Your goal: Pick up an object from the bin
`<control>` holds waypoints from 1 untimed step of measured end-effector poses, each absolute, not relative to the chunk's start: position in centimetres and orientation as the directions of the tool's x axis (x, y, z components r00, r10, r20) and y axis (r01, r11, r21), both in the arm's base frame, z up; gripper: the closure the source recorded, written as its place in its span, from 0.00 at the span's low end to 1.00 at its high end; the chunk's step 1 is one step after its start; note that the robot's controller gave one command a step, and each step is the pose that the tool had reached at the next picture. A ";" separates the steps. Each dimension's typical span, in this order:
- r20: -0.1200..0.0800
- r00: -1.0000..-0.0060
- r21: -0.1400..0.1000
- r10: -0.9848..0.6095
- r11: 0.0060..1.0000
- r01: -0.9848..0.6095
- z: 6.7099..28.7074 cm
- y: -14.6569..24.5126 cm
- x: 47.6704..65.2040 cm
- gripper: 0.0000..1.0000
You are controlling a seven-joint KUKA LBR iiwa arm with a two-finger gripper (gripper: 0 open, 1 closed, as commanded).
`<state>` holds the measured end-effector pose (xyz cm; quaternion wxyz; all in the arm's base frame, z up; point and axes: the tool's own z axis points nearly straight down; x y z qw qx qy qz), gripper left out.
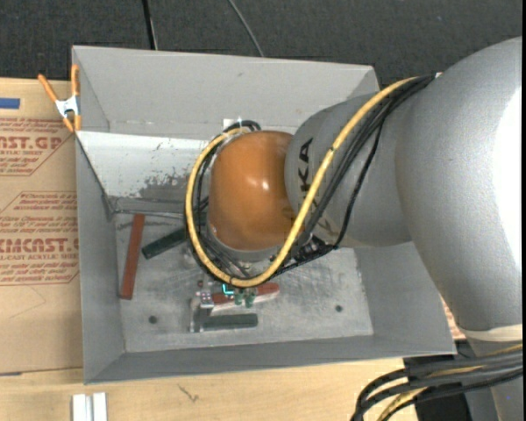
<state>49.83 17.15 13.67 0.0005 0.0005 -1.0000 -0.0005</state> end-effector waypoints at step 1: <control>-0.008 -0.997 0.004 -0.081 0.997 -0.081 12.0 15.5 49.7 0.00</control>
Offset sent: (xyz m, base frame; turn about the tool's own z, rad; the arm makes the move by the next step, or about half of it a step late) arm -0.0033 -0.0637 -0.0489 0.0660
